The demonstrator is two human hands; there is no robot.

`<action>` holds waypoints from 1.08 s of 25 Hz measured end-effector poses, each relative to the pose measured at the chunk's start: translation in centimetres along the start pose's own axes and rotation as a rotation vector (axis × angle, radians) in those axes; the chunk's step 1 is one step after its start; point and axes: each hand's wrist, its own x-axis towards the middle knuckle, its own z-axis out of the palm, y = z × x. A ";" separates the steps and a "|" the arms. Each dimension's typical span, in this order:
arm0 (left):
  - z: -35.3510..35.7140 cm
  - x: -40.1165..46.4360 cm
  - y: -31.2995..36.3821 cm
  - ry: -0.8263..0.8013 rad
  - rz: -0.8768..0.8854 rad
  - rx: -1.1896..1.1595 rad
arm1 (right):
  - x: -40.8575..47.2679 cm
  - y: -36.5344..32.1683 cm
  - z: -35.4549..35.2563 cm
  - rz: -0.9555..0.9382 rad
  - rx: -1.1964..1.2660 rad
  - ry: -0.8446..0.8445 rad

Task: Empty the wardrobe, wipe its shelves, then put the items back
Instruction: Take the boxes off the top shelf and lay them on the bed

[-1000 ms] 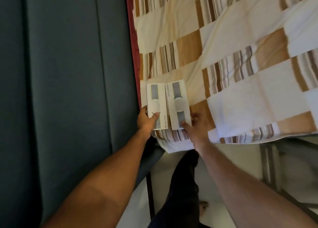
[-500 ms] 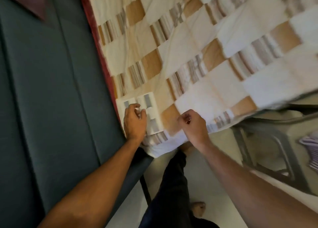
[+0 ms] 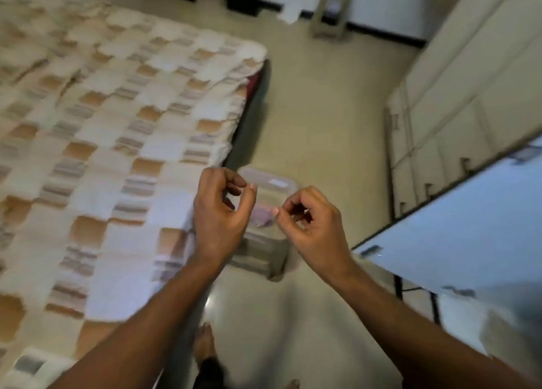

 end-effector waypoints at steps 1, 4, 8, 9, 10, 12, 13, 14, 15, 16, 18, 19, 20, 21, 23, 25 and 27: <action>2.9 0.1 3.3 -0.050 0.070 -0.060 | -0.8 -0.3 -4.3 -0.004 -0.032 0.067; 11.0 -1.1 12.9 -0.196 0.245 -0.231 | -4.0 -1.4 -15.8 -0.006 -0.139 0.303; 20.9 -5.5 24.7 -0.472 0.402 -0.501 | -9.9 -2.8 -29.7 0.030 -0.269 0.662; 22.7 -6.6 27.0 -0.534 0.422 -0.556 | -11.3 -3.1 -32.2 0.045 -0.303 0.730; 24.2 -7.6 28.9 -0.602 0.436 -0.600 | -12.5 -3.3 -34.3 0.068 -0.335 0.798; 27.9 -10.3 33.2 -0.775 0.492 -0.709 | -15.9 -4.0 -38.8 0.117 -0.438 0.972; 29.0 -11.1 34.4 -0.828 0.522 -0.731 | -16.8 -4.2 -40.3 0.138 -0.461 1.019; 30.3 -12.0 35.9 -0.890 0.558 -0.754 | -18.1 -4.4 -41.9 0.164 -0.499 1.081; 31.8 -13.2 37.6 -0.962 0.596 -0.788 | -19.8 -4.6 -43.5 0.191 -0.549 1.162; 33.0 -14.1 38.8 -1.014 0.633 -0.805 | -21.1 -4.7 -44.8 0.212 -0.585 1.225; 35.5 -15.9 41.1 -1.129 0.688 -0.837 | -24.2 -4.8 -46.9 0.272 -0.646 1.353; 36.6 -17.0 42.0 -1.182 0.717 -0.856 | -25.8 -4.9 -47.7 0.313 -0.681 1.420; 37.5 -18.1 42.8 -1.220 0.742 -0.865 | -27.3 -4.9 -48.4 0.351 -0.706 1.474; 38.3 -19.1 43.5 -1.257 0.759 -0.872 | -29.0 -4.8 -48.8 0.395 -0.730 1.519; 39.8 -21.5 44.7 -1.333 0.780 -0.892 | -32.3 -4.5 -49.7 0.485 -0.791 1.602; 41.1 -23.7 45.7 -1.399 0.801 -0.896 | -35.3 -4.3 -51.0 0.569 -0.832 1.657; 42.4 -25.9 46.8 -1.456 0.819 -0.918 | -38.5 -4.2 -53.2 0.670 -0.847 1.715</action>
